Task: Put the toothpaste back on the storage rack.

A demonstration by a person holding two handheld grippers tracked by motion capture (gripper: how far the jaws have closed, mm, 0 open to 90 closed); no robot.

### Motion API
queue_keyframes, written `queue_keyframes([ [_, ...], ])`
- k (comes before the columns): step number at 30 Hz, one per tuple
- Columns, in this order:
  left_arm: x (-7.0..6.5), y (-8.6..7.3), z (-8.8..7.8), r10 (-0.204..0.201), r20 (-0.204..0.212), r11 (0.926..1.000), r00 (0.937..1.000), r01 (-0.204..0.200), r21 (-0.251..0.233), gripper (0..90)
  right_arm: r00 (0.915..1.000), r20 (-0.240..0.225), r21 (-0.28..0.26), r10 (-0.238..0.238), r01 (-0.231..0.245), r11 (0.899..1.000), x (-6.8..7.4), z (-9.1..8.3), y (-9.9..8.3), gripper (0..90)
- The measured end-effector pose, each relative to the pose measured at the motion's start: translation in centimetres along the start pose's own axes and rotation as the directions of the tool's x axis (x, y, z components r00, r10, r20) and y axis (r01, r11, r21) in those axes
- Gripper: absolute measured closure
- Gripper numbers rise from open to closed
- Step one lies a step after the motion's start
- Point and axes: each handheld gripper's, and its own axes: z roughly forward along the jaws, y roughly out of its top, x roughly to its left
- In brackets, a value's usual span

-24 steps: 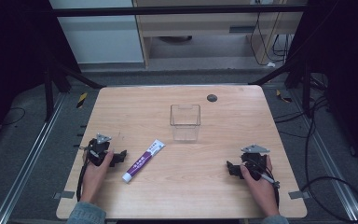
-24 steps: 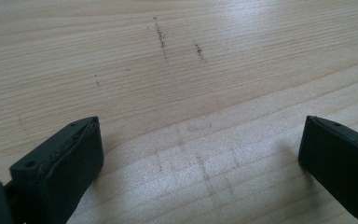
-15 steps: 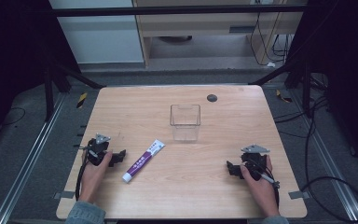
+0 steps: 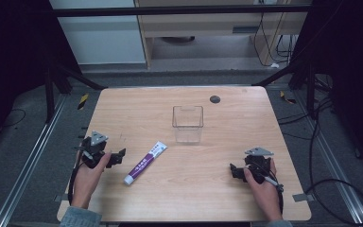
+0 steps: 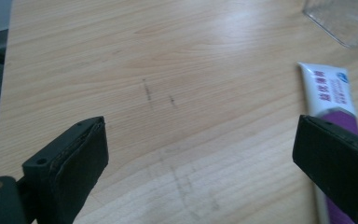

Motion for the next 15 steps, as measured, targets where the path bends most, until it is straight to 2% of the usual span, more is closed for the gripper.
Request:
queue_keyframes([
  [3, -1.5, 0.5, -0.3, 0.054, 0.021, 0.9979, 0.9983, -0.055, 0.035, 3.9, 1.0, 0.0, 0.0, 0.0, 0.0, 1.0, 0.0, 0.0, 0.0, 0.5],
  [7, -2.9, 0.8, -0.3, 0.088, 0.059, 0.9927, 0.9944, -0.092, 0.077, 4.6, 1.0, -0.003, 0.001, -0.002, 0.002, 1.0, 0.0, 0.0, 0.0, 0.4],
  [9, -3.7, 0.9, -0.1, 0.089, 0.1, 0.989, 0.991, -0.1, 0.109, 4.6, 1.0, -0.004, 0.001, -0.003, 0.003, 1.0, -0.1, 0.0, 0.0, 0.3],
  [10, -4.2, 1.0, 0.1, 0.104, 0.122, 0.9849, 0.987, -0.119, 0.126, 4.5, 1.0, -0.005, 0.001, -0.003, 0.003, 1.0, -0.1, 0.0, 0.0, 0.3],
  [11, -4.2, 1.0, 0.1, 0.104, 0.122, 0.9849, 0.987, -0.119, 0.126, 4.3, 1.0, -0.005, 0.001, -0.003, 0.003, 1.0, -0.1, 0.0, 0.0, 0.3],
  [13, -4.7, 1.1, 0.3, 0.132, 0.134, 0.9779, 0.9821, -0.151, 0.144, 4.0, 1.0, -0.004, 0.001, -0.003, 0.003, 1.0, -0.1, 0.0, 0.0, 0.3],
  [15, -5.0, 1.2, 0.7, 0.136, 0.159, 0.9722, 0.9779, -0.162, 0.169, 4.0, 1.0, -0.004, 0.0, -0.004, 0.004, 1.0, -0.1, 0.0, 0.0, 0.3],
])
